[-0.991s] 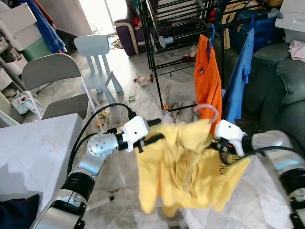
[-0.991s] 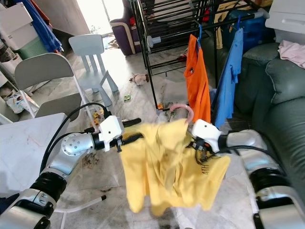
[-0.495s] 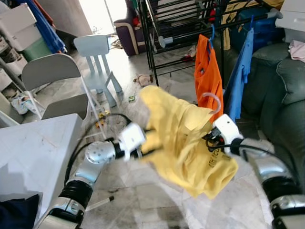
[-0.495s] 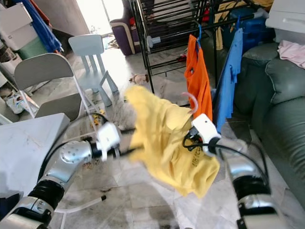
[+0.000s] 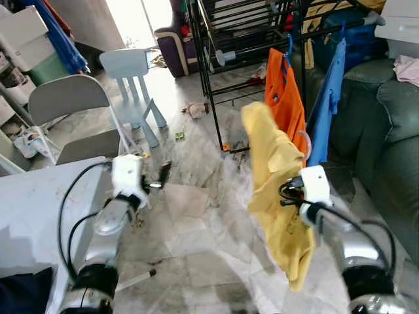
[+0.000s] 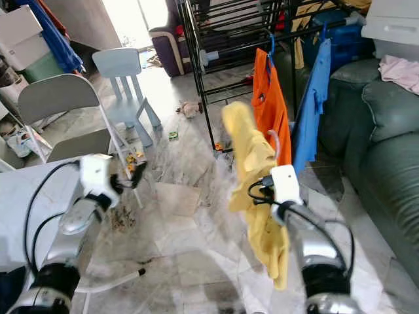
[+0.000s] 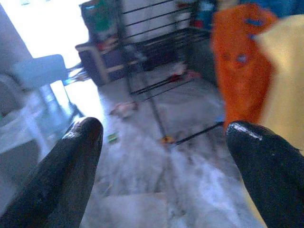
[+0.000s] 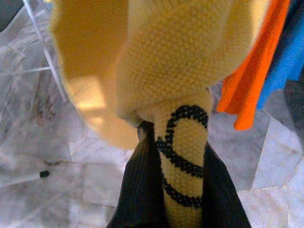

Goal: Hang hanger

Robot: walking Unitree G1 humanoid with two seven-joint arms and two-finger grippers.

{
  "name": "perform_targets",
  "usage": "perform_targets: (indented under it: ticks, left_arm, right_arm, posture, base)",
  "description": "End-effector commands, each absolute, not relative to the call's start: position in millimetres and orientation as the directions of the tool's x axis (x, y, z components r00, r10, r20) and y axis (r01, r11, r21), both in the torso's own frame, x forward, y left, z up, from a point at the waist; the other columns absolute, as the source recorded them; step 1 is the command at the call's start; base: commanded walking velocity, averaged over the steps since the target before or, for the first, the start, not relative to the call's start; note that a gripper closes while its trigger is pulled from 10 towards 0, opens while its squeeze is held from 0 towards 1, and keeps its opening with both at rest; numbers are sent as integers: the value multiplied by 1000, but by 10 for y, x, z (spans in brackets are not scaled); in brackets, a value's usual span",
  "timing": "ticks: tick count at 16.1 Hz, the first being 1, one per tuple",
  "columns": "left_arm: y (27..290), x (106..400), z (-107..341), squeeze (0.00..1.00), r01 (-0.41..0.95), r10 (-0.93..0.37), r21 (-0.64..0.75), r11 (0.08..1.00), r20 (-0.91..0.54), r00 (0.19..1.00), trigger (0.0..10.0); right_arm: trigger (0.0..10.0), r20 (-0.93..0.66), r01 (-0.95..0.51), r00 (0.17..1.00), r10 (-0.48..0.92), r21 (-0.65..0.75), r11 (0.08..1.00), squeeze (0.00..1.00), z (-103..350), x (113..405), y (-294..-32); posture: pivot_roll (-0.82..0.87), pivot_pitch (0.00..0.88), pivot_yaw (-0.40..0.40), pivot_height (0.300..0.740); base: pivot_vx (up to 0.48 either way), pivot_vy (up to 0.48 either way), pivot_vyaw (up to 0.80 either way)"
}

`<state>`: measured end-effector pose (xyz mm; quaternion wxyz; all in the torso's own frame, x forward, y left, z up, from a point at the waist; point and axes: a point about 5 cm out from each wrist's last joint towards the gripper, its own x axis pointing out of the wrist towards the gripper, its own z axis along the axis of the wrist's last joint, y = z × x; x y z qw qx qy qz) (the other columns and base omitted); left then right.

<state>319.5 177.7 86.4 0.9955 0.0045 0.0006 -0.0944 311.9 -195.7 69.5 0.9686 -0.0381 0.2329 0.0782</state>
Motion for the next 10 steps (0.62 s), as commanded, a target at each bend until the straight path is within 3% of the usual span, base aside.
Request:
perform_targets:
  ticks: [1,2,3,7,10]
  left_arm:
    - [1871,3167,895,1000,132,-132,-13,991,10,991,10000]
    - [1902,3133,871,682,96,-96,-41,995,0,995,10000]
    - [1917,3106,841,0,77,-79,-69,995,-16,997,10000]
    - [1889,3013,754,0,53,-61,-125,991,-62,996,10000]
    - [1797,2971,728,0,30,-43,-160,987,-78,996,10000]
  right_arm:
    - [10000,-413,-145,903,117,-36,989,0,798,3128,-1858]
    - [10000,-423,-108,902,89,-21,994,0,758,3062,-1819]
    - [10000,-432,-86,899,71,-16,996,0,721,3008,-1790]
    - [10000,-475,-59,879,29,-48,997,0,628,2865,-1728]
    - [10000,-489,-69,872,23,-76,995,0,635,2859,-1745]
  posture:
    - [-210,0,186,740]
    - [-210,0,185,740]
    - [-207,0,182,740]
    - [-212,0,172,740]
    - [-204,0,112,740]
  base:
    - [0,0,0]
    - [0,0,0]
    - [0,0,0]
    - [0,0,0]
    - [0,0,0]
